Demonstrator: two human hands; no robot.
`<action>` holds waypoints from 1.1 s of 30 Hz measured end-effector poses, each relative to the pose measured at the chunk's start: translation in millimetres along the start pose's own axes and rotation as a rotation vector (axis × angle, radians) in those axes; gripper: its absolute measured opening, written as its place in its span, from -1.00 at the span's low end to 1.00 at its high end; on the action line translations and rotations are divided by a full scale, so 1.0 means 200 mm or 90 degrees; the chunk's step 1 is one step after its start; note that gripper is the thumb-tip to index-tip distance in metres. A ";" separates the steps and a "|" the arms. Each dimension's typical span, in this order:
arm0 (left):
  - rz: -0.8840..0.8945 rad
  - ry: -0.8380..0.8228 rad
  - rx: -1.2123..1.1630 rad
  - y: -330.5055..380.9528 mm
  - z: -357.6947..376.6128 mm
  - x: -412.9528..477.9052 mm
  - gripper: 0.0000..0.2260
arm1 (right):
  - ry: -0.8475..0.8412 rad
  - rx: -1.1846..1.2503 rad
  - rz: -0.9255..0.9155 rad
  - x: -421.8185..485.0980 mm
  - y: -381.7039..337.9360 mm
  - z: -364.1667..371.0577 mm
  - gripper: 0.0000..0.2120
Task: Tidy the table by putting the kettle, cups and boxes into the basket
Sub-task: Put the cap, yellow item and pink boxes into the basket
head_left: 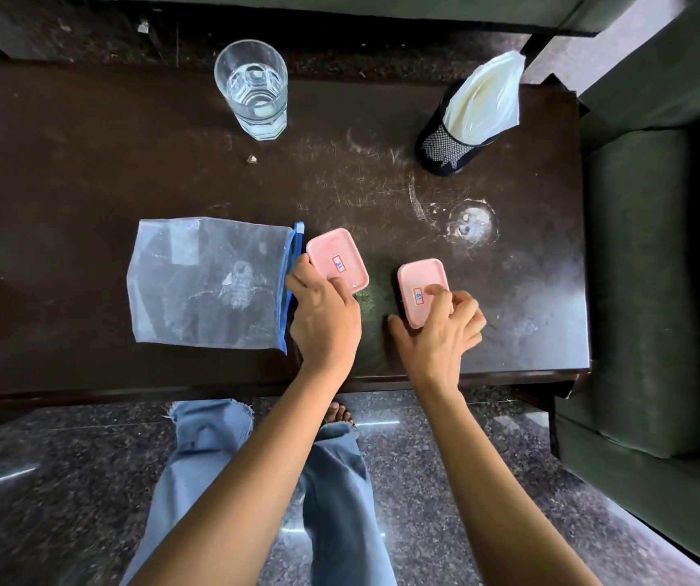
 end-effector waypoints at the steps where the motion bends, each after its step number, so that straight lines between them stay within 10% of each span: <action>1: 0.020 0.003 0.010 0.02 -0.03 0.00 -0.69 | 0.042 0.008 -0.014 0.00 -0.04 -0.03 -0.51; 8: 0.076 0.092 -0.021 0.05 -0.28 0.09 -0.79 | -0.002 -0.080 -0.179 0.10 -0.49 0.02 -0.45; 21: 0.091 0.275 -0.168 -0.34 -1.09 0.62 -0.83 | 0.056 0.003 -0.038 0.08 -1.06 -0.17 -0.33; 27: 0.042 0.350 -0.233 -0.63 -1.56 0.88 -0.84 | -0.067 0.332 -0.353 -0.10 -2.14 -0.24 -0.31; 33: -0.067 0.363 -0.298 -1.02 -2.00 1.04 -0.80 | -0.169 0.276 -0.736 -0.39 -3.15 -0.21 -0.28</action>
Point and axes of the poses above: each hand's wrist, its own x-axis towards the middle knuckle, its own z-axis out of the palm, y = z × x, the point moved 6 cm from there along x, towards the middle knuckle, and after that the axes turned 9 degrees about -x, right-handed, at the moved point
